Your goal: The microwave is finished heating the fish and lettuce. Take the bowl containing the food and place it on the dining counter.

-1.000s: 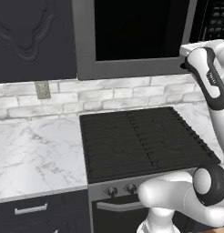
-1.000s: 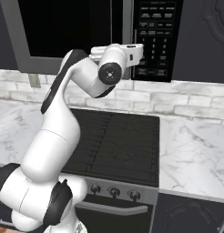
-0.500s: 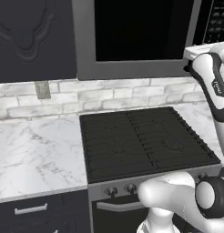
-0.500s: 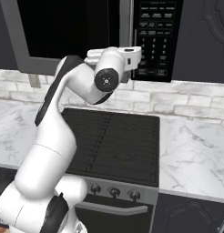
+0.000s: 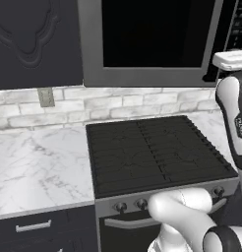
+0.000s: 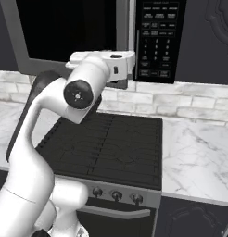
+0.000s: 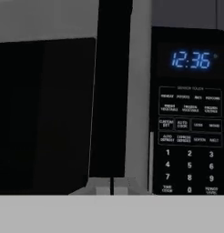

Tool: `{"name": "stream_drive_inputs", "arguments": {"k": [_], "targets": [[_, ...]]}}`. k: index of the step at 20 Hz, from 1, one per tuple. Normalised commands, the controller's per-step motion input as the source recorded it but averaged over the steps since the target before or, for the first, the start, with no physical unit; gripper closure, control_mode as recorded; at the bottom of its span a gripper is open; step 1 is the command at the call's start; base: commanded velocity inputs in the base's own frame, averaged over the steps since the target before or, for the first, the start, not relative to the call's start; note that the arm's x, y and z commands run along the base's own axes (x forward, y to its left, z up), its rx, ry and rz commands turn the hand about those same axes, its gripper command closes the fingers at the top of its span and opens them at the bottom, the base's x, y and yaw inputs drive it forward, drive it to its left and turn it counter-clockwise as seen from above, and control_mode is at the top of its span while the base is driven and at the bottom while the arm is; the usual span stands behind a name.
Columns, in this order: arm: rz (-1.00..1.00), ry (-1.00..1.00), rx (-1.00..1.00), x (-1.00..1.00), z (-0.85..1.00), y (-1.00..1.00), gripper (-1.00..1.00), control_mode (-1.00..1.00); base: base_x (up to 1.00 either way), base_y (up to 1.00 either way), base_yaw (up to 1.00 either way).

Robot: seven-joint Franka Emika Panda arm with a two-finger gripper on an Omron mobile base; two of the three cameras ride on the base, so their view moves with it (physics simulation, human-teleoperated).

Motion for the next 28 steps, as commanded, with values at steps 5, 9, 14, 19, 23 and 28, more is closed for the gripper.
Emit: {"name": "stream_drive_inputs", "arguments": {"k": [5, 9, 14, 19, 23, 28], "targets": [[-0.22, 0.0, 0.0, -1.0, 0.06, 0.59, 1.0, -1.0, 0.0, 0.0, 0.0], [-0.21, 0.0, 0.0, -1.0, 0.0, 0.77, 1.0, -1.0, 0.0, 0.0, 0.0], [-0.01, 0.04, 0.0, -0.4, 0.0, 0.17, -1.0, -1.0, 0.0, 0.0, 0.0], [0.01, 0.01, 0.35, -0.16, 0.06, -0.65, -1.0, -1.0, 0.0, 0.0, 0.0], [0.08, 0.16, 0.66, -0.24, 0.15, -1.0, -1.0, -1.0, 0.0, 0.0, 0.0], [0.15, 0.24, 0.65, -0.07, 0.04, -1.0, -1.0, -1.0, 0.0, 0.0, 0.0]]}}
